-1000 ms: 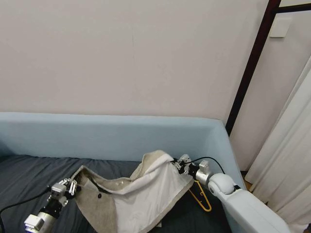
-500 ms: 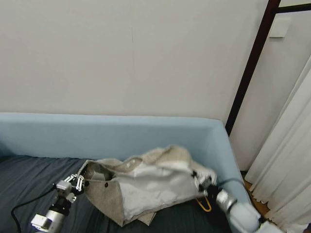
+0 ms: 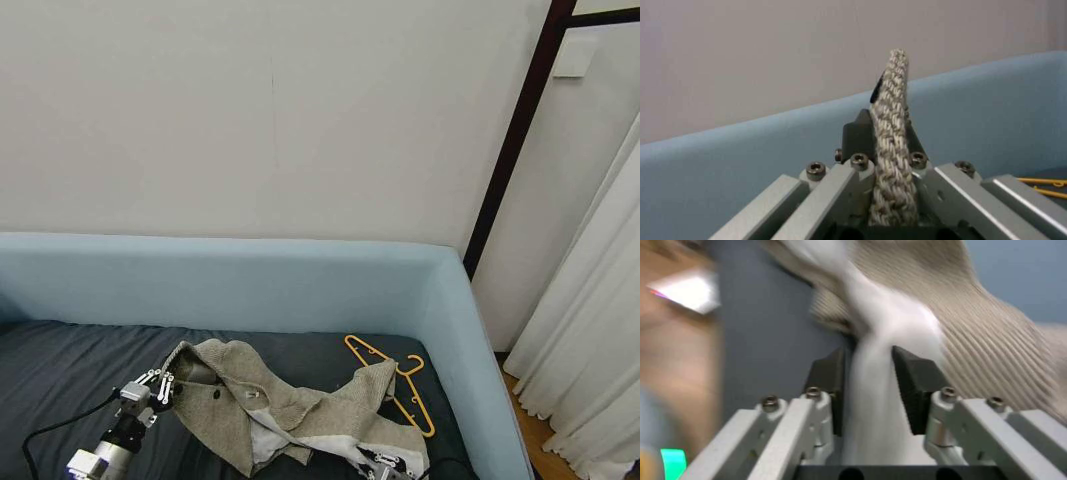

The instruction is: Pick up the clothes from the sofa and hang them on the clothes hanger.

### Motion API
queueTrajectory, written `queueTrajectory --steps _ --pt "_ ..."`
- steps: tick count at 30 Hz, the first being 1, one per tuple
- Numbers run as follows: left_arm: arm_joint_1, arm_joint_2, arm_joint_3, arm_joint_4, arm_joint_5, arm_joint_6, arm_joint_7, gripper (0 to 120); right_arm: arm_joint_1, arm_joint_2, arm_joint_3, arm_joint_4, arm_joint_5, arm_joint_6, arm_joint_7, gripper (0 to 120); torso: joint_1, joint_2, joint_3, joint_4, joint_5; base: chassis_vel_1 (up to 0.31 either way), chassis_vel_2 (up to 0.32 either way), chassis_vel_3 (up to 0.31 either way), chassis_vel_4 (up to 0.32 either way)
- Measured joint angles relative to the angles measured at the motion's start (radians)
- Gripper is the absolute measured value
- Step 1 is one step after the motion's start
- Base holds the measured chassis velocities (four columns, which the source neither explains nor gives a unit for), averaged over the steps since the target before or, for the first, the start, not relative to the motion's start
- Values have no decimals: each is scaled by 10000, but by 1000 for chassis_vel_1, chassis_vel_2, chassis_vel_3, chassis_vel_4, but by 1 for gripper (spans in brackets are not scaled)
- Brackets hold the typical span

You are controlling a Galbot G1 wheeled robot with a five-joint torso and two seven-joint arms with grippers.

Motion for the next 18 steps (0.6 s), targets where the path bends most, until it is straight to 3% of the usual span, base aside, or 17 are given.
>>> queueTrajectory --steps 1,4,6,11,15,18 --pt "0 0 0 0 0 0 0 0 0 0 0 0 0 0 0 32 0 0 0 0 0 0 0 0 0" --pt "-24 62 -9 8 -32 11 -16 0 273 -407 459 154 1288 1173 -3218 46 0 0 0 -1 1 0 0 0 0" --pt "-29 65 -8 -21 -46 12 -24 0 458 -453 545 192 1562 1155 -3630 52 0 0 1 0 -2 0 0 0 0" --pt "-26 77 -4 -188 -60 57 -31 0 1562 -151 366 -35 2295 211 -3371 70 0 -1 1 -1 5 0 0 0 0" --pt "35 -90 -21 -303 36 134 -79 0 3341 535 -281 -994 2217 -662 -3256 88 2 -2 3 6 3 0 0 0 0" --pt "76 -224 -29 -390 131 174 -147 0 4120 892 -676 -1606 2172 -805 -3362 96 2 -2 2 3 0 0 0 0 0"
